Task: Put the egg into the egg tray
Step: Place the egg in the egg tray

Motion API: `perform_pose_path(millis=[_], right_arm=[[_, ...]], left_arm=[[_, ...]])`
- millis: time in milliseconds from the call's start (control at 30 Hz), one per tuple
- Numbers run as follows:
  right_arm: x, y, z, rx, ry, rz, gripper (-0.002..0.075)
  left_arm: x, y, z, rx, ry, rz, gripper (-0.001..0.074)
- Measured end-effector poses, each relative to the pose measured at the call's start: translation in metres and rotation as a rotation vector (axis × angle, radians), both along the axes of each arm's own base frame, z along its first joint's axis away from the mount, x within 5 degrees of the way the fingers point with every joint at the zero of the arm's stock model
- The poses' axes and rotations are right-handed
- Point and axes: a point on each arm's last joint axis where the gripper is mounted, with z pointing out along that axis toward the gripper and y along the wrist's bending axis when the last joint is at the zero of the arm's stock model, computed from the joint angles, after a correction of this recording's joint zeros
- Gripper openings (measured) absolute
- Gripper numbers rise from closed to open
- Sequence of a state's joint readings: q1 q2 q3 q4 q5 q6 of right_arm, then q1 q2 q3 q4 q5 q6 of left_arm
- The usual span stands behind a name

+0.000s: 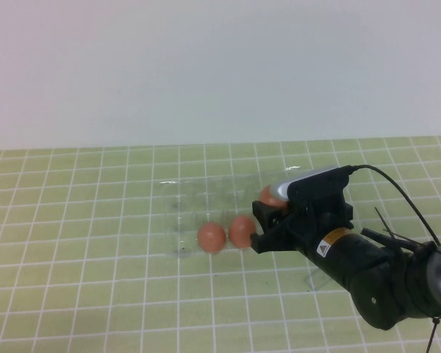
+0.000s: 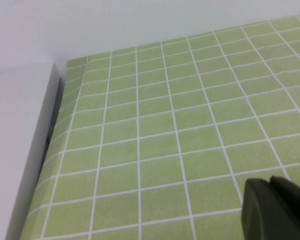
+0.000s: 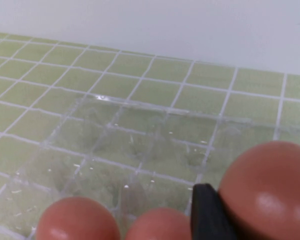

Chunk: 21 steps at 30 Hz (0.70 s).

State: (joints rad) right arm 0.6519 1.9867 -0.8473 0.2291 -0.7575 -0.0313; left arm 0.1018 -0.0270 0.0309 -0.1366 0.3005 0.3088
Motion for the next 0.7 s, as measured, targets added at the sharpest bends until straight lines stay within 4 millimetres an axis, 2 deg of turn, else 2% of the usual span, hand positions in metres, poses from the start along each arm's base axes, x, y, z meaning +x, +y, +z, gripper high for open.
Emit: perform_pose_path(millis=[367,567,700], right_arm=[[-0.0005,0.0010,0.0001,-0.036,-0.021,0.030,0.0377],[-0.0005,0.0010,0.0001,-0.040,-0.024,0.031,0.0438],[-0.0005,0.0010,0.0001,-0.042,-0.024,0.032,0.0452]], left_arm=[[0.0000,0.0000,0.0000,0.000,0.000,0.000,0.0000],[0.0000,0.0000,0.0000,0.000,0.000,0.000,0.0000],[0.0000,0.0000,0.0000,0.000,0.000,0.000,0.0000]])
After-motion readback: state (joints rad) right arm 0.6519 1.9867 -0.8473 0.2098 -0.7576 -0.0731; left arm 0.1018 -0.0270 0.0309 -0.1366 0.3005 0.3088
